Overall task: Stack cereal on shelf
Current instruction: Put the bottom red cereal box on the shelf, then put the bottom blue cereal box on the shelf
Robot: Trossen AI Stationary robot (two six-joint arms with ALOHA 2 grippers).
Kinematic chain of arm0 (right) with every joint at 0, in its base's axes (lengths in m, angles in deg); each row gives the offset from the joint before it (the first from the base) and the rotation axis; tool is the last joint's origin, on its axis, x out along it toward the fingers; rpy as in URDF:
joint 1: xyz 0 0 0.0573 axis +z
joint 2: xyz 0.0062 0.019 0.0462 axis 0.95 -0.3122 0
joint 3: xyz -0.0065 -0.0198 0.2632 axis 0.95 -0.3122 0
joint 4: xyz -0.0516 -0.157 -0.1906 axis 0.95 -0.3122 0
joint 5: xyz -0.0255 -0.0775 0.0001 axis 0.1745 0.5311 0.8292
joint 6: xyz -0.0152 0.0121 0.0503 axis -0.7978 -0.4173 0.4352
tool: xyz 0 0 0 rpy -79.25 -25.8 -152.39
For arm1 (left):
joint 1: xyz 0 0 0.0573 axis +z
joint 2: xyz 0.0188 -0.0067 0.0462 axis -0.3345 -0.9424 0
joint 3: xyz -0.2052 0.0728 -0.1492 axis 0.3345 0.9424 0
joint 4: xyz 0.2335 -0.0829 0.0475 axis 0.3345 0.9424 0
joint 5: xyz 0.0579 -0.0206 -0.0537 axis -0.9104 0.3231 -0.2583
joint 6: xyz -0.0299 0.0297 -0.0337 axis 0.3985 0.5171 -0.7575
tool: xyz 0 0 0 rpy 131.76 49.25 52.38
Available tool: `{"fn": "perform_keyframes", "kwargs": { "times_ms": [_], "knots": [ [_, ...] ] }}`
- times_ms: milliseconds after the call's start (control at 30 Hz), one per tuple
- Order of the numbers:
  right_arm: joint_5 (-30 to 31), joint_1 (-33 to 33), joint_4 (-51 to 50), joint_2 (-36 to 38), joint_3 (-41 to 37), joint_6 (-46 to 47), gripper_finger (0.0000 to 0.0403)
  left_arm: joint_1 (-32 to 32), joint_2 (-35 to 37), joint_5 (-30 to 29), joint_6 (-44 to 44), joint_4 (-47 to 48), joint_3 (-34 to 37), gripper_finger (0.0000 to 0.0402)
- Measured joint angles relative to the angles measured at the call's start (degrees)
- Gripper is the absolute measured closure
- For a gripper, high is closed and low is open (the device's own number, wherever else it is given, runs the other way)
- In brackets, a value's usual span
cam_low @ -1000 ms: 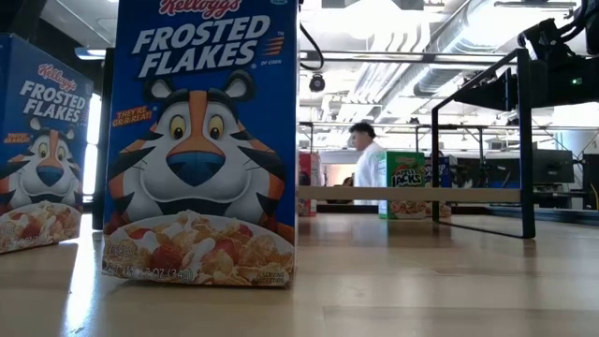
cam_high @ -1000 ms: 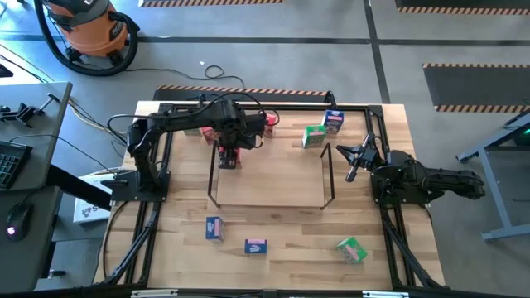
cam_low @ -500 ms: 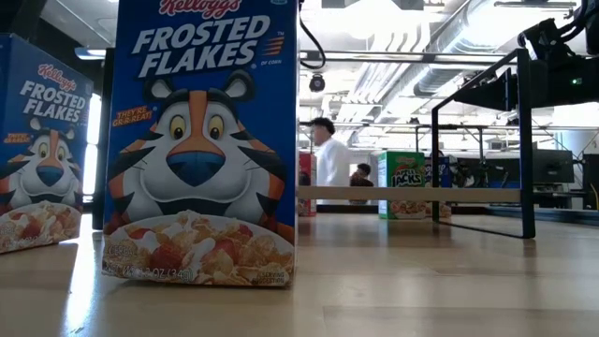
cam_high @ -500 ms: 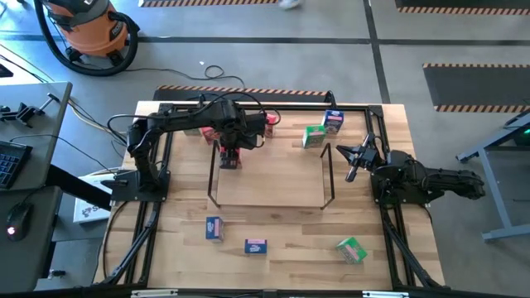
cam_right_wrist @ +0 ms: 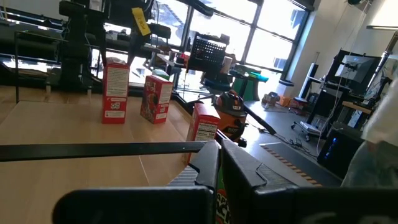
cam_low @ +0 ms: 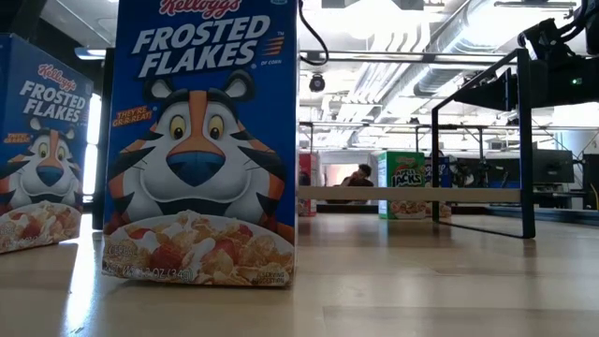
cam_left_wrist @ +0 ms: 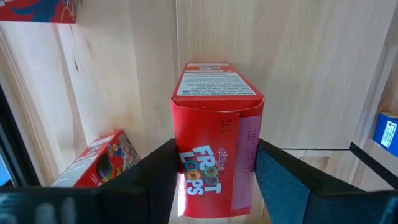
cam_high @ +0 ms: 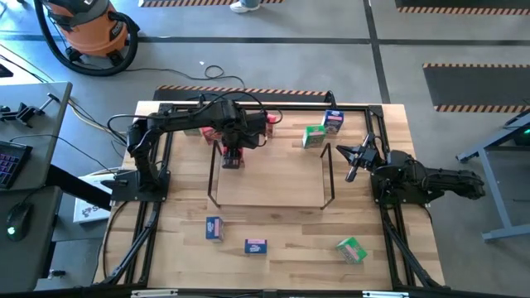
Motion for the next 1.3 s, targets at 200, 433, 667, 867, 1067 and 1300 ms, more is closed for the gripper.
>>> {"fn": "perform_keyframes", "kwargs": {
  "times_ms": [200,433,667,867,1067,1300],
  "knots": [
    [-0.02,0.00,-0.02,-0.02,-0.02,0.00,0.0396,0.00,0.00,0.41,0.03,-2.03,0.00,0.0217],
    [0.00,-0.02,-0.01,-0.02,0.00,0.00,0.0396,0.02,0.00,0.52,-0.09,-2.72,0.00,0.0218],
    [0.00,-0.02,-0.02,-0.02,-0.02,0.00,0.0396,0.02,0.00,1.38,-1.07,-0.87,-0.38,0.0197],
    [0.00,0.00,-0.02,-0.01,-0.01,-0.01,0.0396,0.02,0.00,1.38,-1.10,-0.10,-3.42,0.0178],
    [0.00,-0.01,-0.01,-0.02,0.00,0.00,0.0396,-0.07,0.07,1.38,-1.02,0.03,-5.31,0.0174],
    [0.00,-0.02,0.00,-0.02,0.00,0.00,0.0396,-2.62,1.80,0.02,-1.97,-1.14,-8.07,0.0183]
  ]
}}
